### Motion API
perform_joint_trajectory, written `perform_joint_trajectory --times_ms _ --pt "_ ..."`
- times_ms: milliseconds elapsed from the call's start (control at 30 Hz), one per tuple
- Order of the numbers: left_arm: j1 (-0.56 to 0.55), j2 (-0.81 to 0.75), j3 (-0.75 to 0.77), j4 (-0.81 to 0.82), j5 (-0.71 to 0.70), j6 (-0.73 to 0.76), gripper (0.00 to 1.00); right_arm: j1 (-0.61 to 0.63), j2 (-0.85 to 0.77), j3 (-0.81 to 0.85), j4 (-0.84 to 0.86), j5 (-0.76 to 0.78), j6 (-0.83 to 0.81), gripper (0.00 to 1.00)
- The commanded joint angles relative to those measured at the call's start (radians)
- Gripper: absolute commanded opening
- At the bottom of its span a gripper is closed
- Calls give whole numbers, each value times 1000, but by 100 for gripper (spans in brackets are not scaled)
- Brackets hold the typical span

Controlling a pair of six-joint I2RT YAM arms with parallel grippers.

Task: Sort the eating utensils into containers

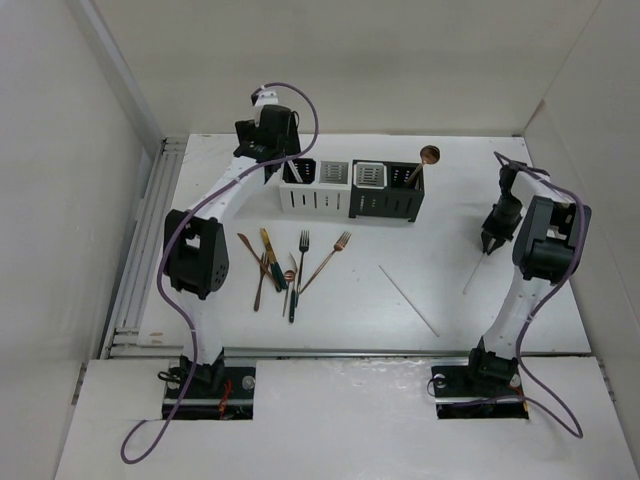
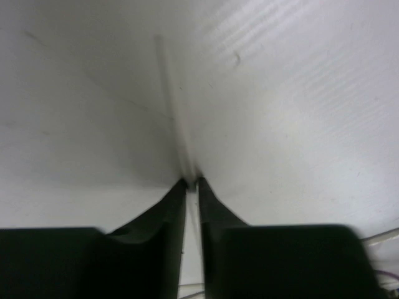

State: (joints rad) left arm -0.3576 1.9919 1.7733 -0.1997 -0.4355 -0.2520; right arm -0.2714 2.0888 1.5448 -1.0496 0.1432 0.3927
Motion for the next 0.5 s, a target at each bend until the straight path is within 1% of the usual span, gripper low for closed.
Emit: perform_joint_trajectory --times_ms 0,67,200,300,467 --pt "3 -84 -8 23 -20 20 93 24 50 28 143 -2 -5 24" --pt "3 -84 -17 23 -20 20 93 35 37 -32 132 -14 -15 29" --pt "3 -84 -26 23 -29 20 93 44 -45 -156 143 -48 -15 30" --pt "3 -93 -26 23 -20 11 93 63 -70 -212 167 -63 -15 30" --pt "3 -93 -26 14 -2 2 93 63 -70 -233 168 -73 -15 31"
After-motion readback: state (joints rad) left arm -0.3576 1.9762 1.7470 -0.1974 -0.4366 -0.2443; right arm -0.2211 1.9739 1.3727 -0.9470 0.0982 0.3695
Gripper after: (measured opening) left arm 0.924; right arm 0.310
